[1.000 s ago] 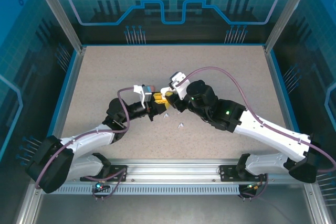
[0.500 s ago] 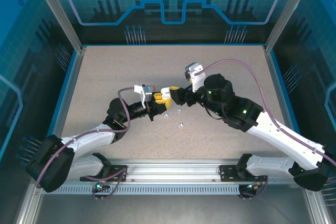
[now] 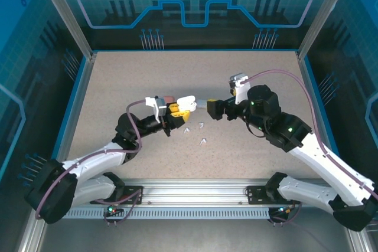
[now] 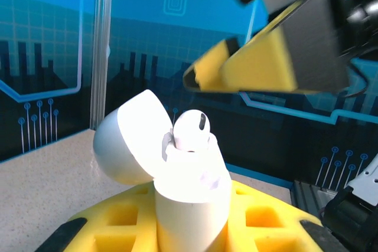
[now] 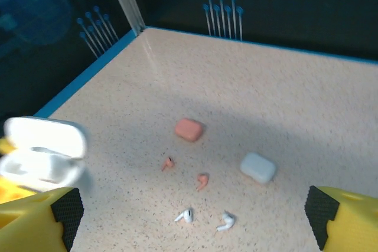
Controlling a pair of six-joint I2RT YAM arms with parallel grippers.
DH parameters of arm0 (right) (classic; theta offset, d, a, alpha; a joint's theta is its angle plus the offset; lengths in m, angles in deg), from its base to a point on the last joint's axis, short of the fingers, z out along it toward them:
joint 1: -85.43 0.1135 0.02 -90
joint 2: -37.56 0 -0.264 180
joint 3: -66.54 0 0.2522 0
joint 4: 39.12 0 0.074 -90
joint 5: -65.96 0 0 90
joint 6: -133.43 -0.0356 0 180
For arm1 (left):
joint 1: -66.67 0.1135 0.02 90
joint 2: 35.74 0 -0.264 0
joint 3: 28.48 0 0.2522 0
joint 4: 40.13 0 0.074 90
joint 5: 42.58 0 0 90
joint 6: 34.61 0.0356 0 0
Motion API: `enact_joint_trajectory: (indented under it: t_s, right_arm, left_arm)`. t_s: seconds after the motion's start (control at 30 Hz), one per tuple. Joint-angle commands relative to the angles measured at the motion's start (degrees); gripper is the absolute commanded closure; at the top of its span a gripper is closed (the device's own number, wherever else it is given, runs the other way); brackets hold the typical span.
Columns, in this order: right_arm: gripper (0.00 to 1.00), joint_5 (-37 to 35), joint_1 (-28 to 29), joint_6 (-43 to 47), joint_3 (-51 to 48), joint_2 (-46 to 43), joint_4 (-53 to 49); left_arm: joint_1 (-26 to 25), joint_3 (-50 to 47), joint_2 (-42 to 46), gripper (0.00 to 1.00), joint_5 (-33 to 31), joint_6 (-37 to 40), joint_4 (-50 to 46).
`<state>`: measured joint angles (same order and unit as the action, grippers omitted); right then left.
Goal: Insert the wireless bluetooth earbuds into the charging case
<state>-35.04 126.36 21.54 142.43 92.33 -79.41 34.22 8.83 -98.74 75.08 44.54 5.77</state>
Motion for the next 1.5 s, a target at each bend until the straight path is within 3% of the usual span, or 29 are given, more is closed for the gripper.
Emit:
enact_joint_trajectory:
  t_s: [0.0,0.27,0.53,0.9,1.47]
  right_arm:
    - [0.0,5.3,-3.8,-8.6,-5.4,-1.4,-1.6]
    - [0.0,5.5,-4.2,-15.2,-13.6,5.6,-2.5]
    - [0.0,0.0,2.2,-16.2,-15.6,19.4,0.2]
    - [0.0,-0.8,5.4,-11.3,-6.4,37.1,-0.9]
    - [0.07,-3.5,7.3,-10.0,-1.1,47.1,-6.2]
  left_arm:
    - [-0.5,-1.5,3.4,0.98,-1.0,3.7,0.3]
    - [-0.5,-2.0,7.4,0.98,-0.7,4.7,-1.2]
    - [-0.5,-1.7,7.9,0.98,-0.6,4.8,-1.8]
    - [-0.6,-1.6,8.0,0.98,-0.7,4.5,-1.9]
    - [-0.6,-1.3,7.4,0.98,-1.1,4.9,-2.6]
